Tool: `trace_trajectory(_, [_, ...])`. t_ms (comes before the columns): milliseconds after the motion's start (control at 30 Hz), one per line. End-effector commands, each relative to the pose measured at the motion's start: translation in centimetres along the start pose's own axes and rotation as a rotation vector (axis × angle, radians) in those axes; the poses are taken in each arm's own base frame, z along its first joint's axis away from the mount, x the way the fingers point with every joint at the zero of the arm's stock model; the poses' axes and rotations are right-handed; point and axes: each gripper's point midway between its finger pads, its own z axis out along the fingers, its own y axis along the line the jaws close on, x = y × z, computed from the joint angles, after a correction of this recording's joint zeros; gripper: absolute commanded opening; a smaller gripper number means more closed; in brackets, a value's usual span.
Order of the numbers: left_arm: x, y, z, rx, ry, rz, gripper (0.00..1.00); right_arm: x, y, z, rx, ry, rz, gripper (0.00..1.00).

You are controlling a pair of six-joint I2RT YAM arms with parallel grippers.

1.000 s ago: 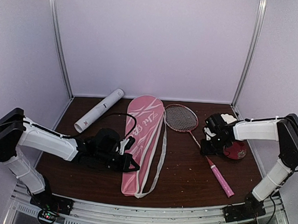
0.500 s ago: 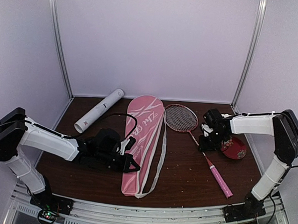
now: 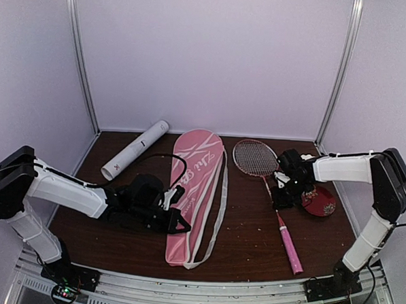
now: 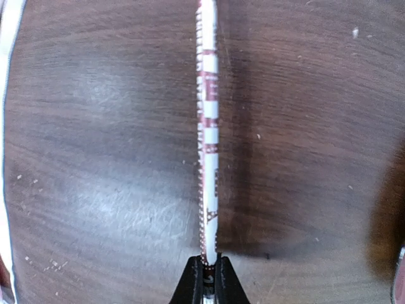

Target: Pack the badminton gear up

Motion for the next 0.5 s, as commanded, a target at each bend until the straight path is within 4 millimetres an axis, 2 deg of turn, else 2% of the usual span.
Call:
trace_trajectory(0, [-2.0,-1.2,-0.1,0.043,-0.061,0.035,0.0,-1.9,0.5,-4.2,-0.043,-0.145,0.077,0.0])
trace_trajectory(100, [-2.2,-1.2,-0.2,0.04,-0.068,0.033,0.0,-1.8,0.4,-6.6,-0.059,-0.214,0.116,0.0])
trace_trajectory(167, [-2.3,-1.3,-0.3,0.042,-0.073,0.033,0.0,-0.9,0.4,-7.6,-0.077,-0.228,0.133,0.0])
trace_trajectory(300, [-2.7,-1.6,-0.7,0.046,-0.088,0.033,0.0,2.4,1.6,-8.4,-0.117,-0.212,0.099,0.0])
trace_trajectory(467, [-3.3,-2.3,-1.5,0.052,-0.11,0.039,0.0,7.3,3.5,-7.9,-0.137,-0.152,0.052,0.0])
